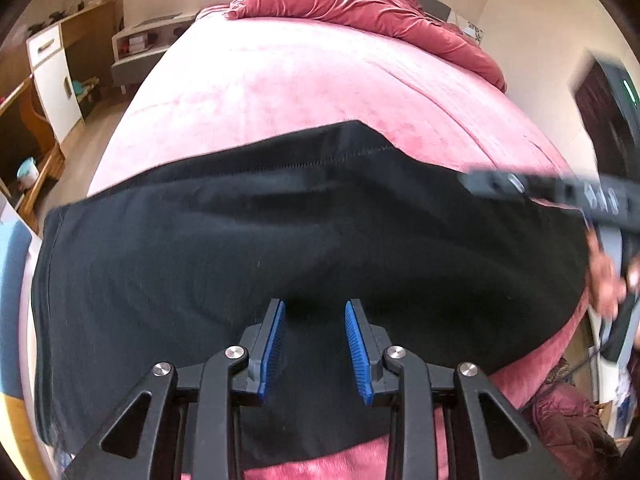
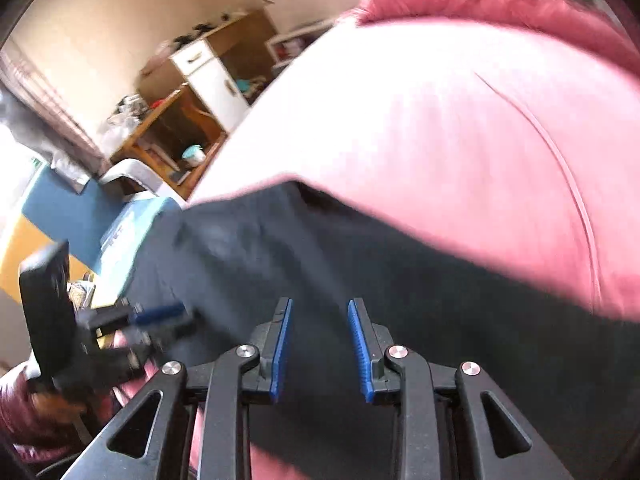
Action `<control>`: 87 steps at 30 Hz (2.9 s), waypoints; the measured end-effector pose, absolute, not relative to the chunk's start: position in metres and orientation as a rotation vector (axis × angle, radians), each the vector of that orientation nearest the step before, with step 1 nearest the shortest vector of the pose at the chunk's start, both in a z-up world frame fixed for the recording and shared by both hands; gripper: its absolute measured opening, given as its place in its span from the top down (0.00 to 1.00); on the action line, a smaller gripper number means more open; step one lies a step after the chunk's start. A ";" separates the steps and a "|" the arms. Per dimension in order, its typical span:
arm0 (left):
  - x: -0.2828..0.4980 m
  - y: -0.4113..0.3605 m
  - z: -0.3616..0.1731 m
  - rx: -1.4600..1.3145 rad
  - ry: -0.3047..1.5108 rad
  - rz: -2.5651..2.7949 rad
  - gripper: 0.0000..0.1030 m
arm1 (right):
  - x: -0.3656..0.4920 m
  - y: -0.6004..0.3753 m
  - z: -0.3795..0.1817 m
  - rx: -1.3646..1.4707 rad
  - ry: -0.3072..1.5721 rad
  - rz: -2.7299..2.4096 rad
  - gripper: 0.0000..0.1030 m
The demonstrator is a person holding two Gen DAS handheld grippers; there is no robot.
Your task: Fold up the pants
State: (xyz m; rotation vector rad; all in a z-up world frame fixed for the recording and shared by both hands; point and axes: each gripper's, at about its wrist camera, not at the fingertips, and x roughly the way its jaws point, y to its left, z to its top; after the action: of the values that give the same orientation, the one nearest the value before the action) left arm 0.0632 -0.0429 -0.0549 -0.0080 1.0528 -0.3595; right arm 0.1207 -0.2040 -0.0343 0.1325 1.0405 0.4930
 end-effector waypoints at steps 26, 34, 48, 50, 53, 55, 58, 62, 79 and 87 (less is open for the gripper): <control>0.047 -0.062 -0.056 0.069 1.052 -0.278 0.69 | 0.209 -0.153 -0.086 0.048 1.092 0.372 0.68; 0.040 -0.067 -0.065 0.073 1.044 -0.273 0.66 | 0.158 -0.232 -0.062 0.253 1.022 0.231 0.65; 0.042 -0.069 -0.071 0.053 1.052 -0.274 0.61 | -0.015 -0.490 -0.045 0.689 0.854 -0.285 0.43; 0.043 -0.068 -0.073 0.050 1.055 -0.275 0.60 | -0.044 -0.520 -0.049 0.771 0.818 -0.373 0.43; 0.046 -0.067 -0.075 0.037 1.063 -0.273 0.58 | -0.083 -0.562 -0.060 0.907 0.752 -0.499 0.43; 0.048 -0.067 -0.075 0.032 1.069 -0.272 0.57 | -0.100 -0.588 -0.066 0.980 0.716 -0.532 0.41; 0.049 -0.067 -0.076 0.037 1.072 -0.267 0.57 | -0.111 -0.608 -0.078 1.062 0.673 -0.554 0.42; 0.052 -0.068 -0.078 0.045 1.078 -0.264 0.56 | -0.107 -0.626 -0.089 1.138 0.640 -0.561 0.42; 0.057 -0.082 -0.078 0.074 1.096 -0.240 0.56 | -0.079 -0.682 -0.074 1.062 0.631 -0.653 0.82; 0.062 -0.087 -0.077 0.082 1.103 -0.238 0.54 | -0.095 -0.678 -0.074 0.974 0.705 -0.690 0.87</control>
State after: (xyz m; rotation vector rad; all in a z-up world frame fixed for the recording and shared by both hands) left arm 0.0615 -0.0866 -0.0766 0.0819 1.1026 -0.2376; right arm -0.0947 -0.6779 -0.0739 0.9737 0.7054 -0.6895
